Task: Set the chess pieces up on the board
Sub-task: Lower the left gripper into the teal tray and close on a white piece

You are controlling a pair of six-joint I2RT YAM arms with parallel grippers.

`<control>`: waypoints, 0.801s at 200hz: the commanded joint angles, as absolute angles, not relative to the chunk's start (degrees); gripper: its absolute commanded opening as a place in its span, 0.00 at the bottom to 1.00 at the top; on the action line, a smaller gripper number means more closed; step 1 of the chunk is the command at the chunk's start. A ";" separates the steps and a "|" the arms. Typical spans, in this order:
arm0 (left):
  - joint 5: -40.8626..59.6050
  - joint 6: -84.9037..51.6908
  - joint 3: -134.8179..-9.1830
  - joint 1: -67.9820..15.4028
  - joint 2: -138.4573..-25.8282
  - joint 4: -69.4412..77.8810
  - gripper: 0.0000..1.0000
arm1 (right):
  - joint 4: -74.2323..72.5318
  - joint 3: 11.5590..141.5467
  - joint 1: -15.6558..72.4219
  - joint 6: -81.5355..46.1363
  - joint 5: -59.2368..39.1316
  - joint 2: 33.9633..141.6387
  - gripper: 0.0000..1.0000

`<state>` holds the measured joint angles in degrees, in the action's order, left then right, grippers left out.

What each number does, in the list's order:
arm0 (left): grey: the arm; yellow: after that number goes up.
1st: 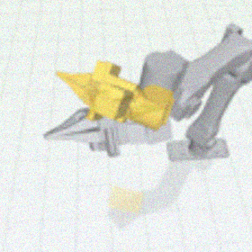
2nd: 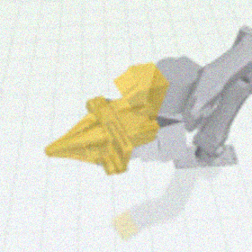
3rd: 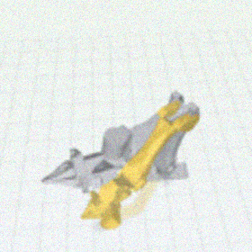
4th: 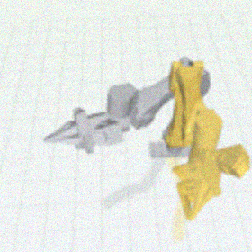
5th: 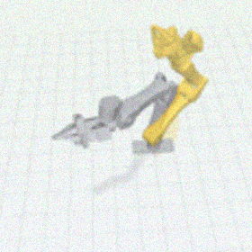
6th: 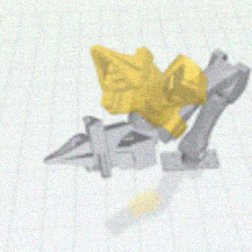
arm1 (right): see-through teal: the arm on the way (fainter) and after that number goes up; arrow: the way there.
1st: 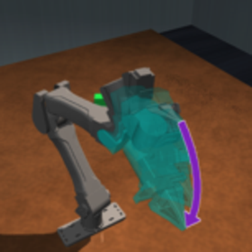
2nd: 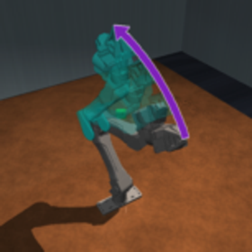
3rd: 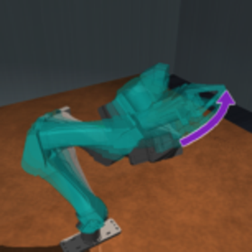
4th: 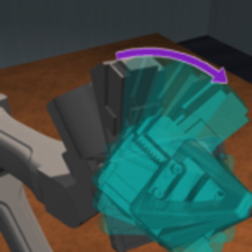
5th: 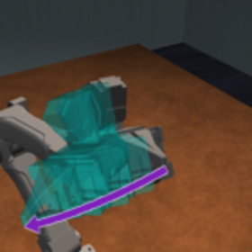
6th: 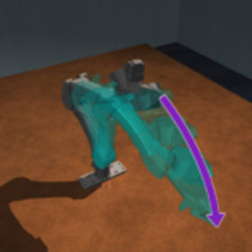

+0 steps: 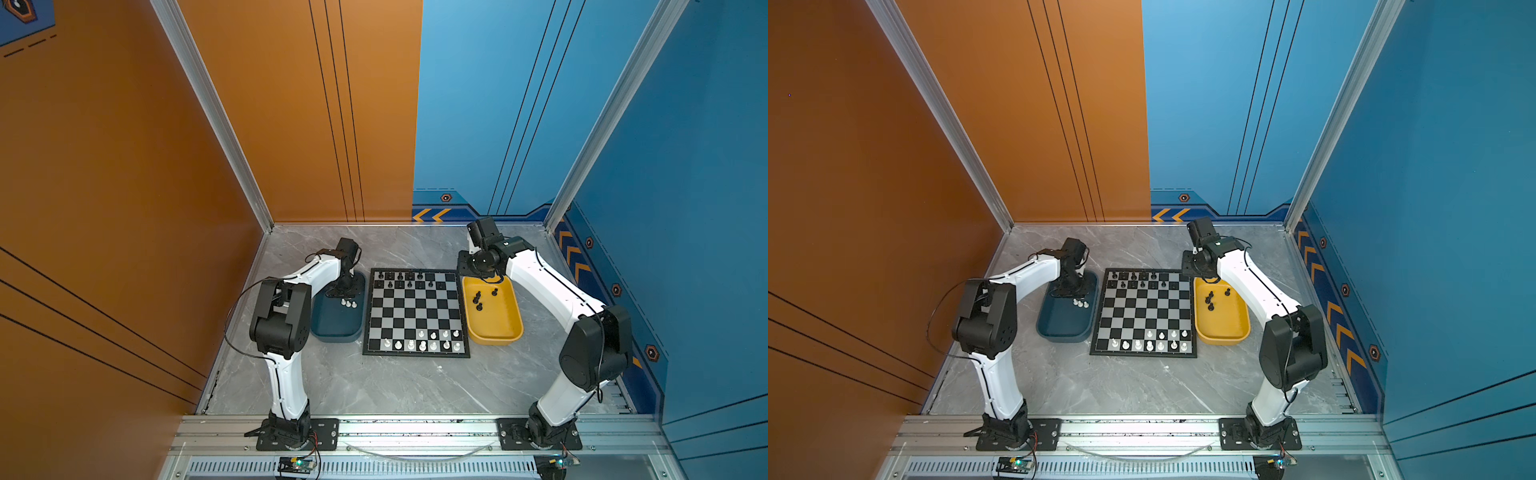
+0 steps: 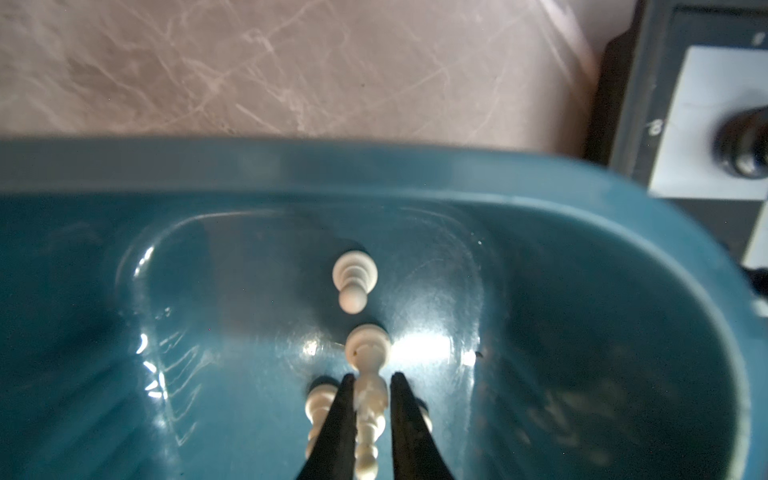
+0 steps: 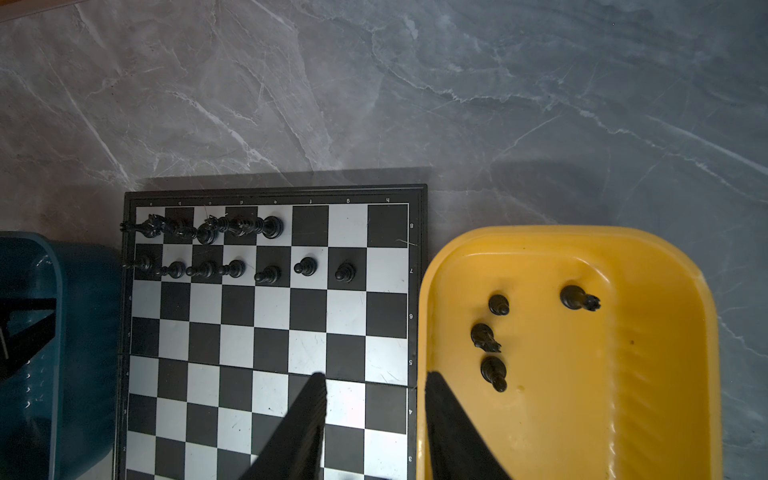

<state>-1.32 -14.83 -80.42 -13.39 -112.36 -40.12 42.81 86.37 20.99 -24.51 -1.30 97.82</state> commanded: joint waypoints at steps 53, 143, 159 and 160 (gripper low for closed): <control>-2.46 -14.85 -81.65 -12.83 -113.58 -41.28 0.07 | 42.54 86.68 20.83 -25.66 -1.75 98.35 0.40; -2.46 -14.51 -80.99 -13.44 -109.77 -41.80 0.02 | 42.48 86.54 21.12 -25.75 -2.11 98.19 0.39; -2.46 -14.37 -80.95 -13.54 -108.52 -42.35 0.02 | 42.51 86.62 21.26 -25.75 -2.18 98.20 0.39; -2.46 -14.35 -80.95 -13.54 -108.44 -42.40 0.02 | 42.48 86.42 21.27 -25.75 -2.19 98.23 0.39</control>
